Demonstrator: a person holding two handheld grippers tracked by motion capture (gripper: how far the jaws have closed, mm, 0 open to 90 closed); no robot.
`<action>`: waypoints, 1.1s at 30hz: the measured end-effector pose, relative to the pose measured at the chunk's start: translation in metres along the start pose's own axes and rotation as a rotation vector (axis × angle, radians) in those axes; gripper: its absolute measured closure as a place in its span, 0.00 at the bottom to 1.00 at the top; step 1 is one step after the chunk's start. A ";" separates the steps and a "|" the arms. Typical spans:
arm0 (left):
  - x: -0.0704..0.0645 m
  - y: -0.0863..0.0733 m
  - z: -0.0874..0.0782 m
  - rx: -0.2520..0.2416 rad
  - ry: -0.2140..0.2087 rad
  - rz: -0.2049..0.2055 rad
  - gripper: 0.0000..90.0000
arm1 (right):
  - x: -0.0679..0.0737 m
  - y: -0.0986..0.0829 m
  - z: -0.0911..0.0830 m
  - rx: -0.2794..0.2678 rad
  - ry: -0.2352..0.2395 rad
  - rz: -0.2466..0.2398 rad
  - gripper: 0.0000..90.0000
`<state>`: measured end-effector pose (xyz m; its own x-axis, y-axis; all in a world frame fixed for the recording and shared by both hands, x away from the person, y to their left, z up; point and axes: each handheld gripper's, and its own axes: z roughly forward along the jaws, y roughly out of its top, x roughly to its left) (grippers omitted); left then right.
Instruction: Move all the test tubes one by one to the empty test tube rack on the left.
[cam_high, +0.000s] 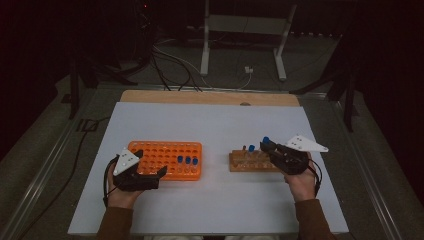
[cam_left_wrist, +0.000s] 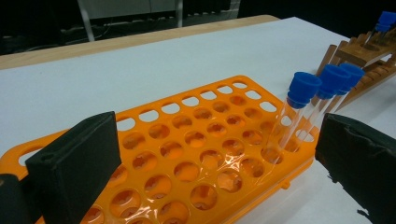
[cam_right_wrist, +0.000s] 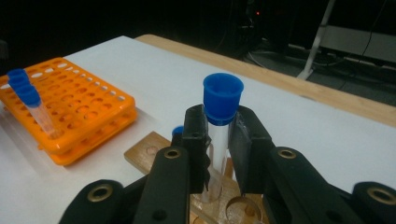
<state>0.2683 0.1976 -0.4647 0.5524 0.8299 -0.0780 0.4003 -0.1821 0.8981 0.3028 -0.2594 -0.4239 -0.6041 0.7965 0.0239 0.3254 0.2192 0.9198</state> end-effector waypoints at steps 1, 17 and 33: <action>0.000 0.000 0.000 0.000 0.000 -0.001 0.01 | 0.000 0.002 -0.001 -0.007 -0.001 -0.001 0.85; 0.000 0.000 0.000 0.000 -0.002 -0.002 0.01 | 0.010 0.019 -0.013 -0.038 0.008 -0.039 0.85; -0.001 0.002 -0.002 -0.019 -0.012 -0.007 0.01 | 0.033 0.020 -0.012 -0.042 0.079 -0.066 0.85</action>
<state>0.2677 0.1976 -0.4622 0.5586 0.8246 -0.0891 0.3905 -0.1666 0.9054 0.2812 -0.2354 -0.3998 -0.6789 0.7342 -0.0077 0.2535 0.2442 0.9360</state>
